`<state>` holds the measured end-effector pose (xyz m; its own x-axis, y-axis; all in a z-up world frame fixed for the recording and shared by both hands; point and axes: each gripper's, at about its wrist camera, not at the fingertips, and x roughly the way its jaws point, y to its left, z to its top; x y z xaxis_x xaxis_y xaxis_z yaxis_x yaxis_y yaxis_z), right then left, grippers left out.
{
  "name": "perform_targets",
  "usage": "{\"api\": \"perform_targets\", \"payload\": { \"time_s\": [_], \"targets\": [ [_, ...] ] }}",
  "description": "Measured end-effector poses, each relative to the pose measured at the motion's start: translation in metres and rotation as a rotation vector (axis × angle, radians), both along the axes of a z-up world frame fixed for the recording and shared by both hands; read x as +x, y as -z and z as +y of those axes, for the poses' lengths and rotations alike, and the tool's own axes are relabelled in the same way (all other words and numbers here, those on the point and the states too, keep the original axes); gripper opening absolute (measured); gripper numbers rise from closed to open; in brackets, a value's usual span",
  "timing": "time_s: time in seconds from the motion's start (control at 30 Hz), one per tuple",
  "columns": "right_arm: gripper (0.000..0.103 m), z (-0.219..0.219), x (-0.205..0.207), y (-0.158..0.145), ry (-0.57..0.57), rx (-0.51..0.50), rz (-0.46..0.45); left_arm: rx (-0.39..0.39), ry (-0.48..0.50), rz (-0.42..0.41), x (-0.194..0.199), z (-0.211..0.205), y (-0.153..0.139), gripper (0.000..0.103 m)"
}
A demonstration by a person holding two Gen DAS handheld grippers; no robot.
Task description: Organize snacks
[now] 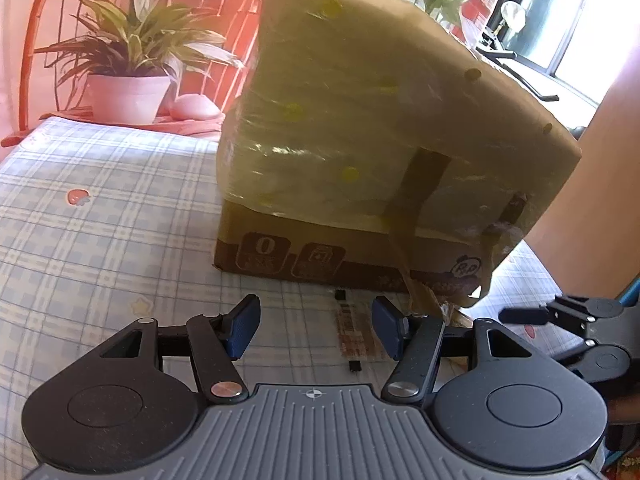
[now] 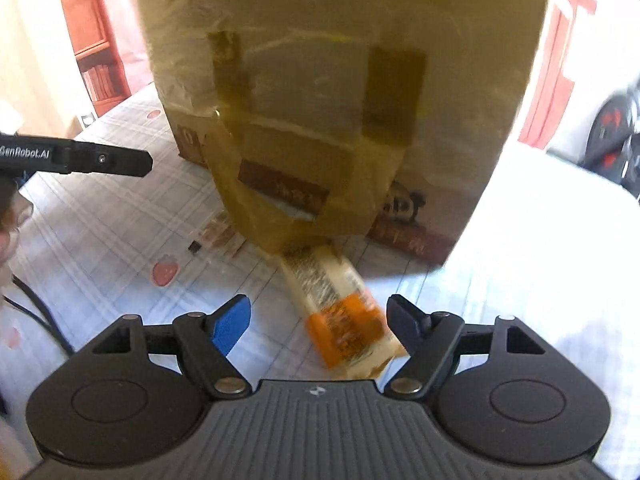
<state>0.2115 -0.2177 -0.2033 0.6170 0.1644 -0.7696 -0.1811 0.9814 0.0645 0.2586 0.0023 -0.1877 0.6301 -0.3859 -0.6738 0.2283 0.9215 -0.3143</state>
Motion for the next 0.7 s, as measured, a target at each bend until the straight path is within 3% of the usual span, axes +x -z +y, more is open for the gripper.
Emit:
{"api": "perform_targets", "payload": {
  "time_s": [0.17,0.37,0.7],
  "targets": [
    [0.077,-0.003,0.004,0.014,0.040,0.053,-0.031,0.008,0.048,0.025,0.002,-0.012,0.008,0.064],
    [0.060,-0.002,0.000,0.025,0.114,0.059,-0.058,0.045,0.113,0.045,0.008,-0.039,0.023,0.064],
    [0.054,-0.014,-0.016,0.023,0.234,0.099,-0.049,0.133,0.138,0.034,0.027,-0.077,0.047,0.064]
  ]
}}
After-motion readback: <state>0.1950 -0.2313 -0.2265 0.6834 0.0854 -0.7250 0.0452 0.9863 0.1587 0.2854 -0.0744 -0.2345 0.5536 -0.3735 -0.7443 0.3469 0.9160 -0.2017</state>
